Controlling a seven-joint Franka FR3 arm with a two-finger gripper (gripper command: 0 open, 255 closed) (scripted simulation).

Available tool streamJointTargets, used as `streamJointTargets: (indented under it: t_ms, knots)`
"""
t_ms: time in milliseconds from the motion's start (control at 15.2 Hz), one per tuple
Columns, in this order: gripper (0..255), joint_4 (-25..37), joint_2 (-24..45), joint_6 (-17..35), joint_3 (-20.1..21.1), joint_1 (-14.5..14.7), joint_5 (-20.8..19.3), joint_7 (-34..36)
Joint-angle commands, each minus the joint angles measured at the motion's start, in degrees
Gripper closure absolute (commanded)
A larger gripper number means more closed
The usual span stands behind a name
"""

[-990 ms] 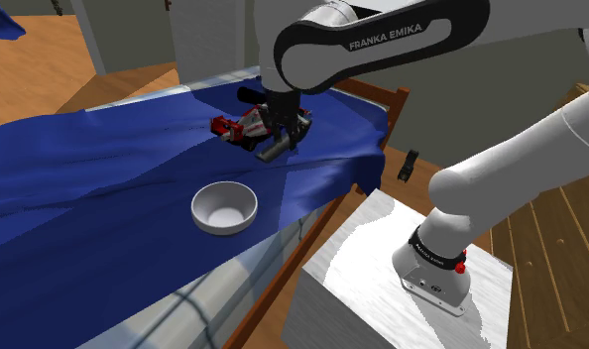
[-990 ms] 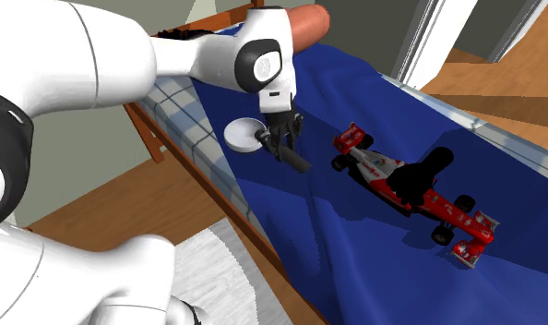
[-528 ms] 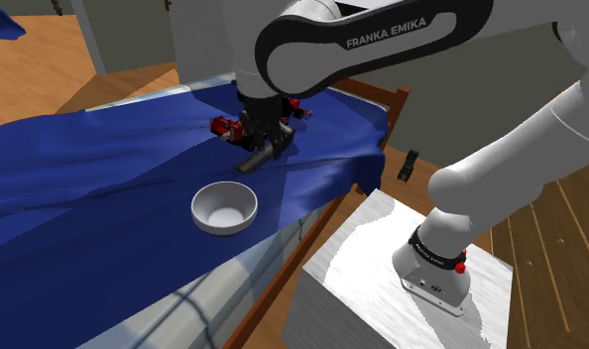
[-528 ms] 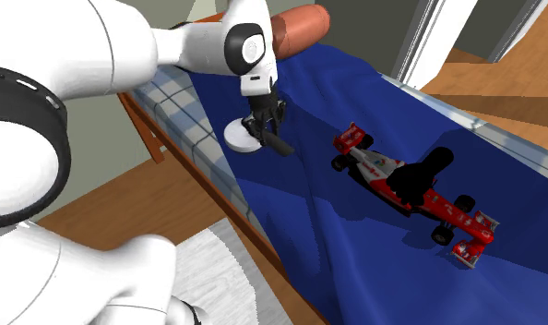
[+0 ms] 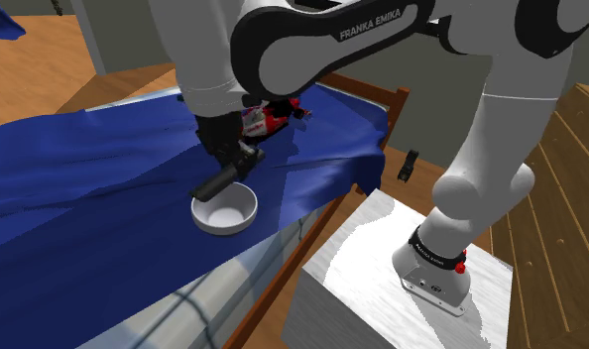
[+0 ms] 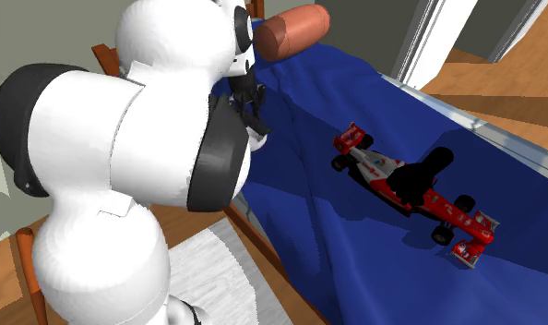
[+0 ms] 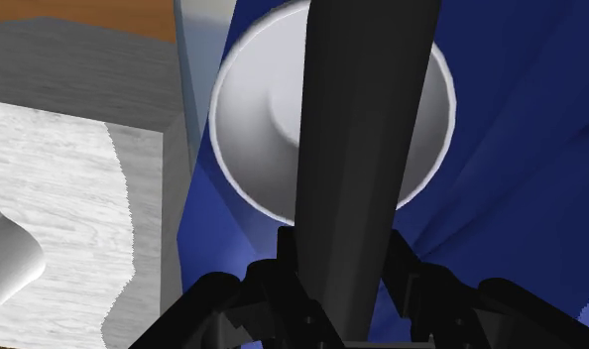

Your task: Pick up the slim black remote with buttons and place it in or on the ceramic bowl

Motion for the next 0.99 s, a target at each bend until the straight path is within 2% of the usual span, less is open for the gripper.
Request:
streamJointTargets:
  t_ms: [0, 660, 924]
  knots:
    - [255, 1.91, 3.08, -0.99, -2.4, 5.33, -2.46, 3.45]
    - [255, -2.42, 6.51, 4.55, -5.42, 7.56, -6.14, 6.52]
    - [255, -2.42, 6.5, 4.55, -5.42, 7.57, -6.14, 6.52]
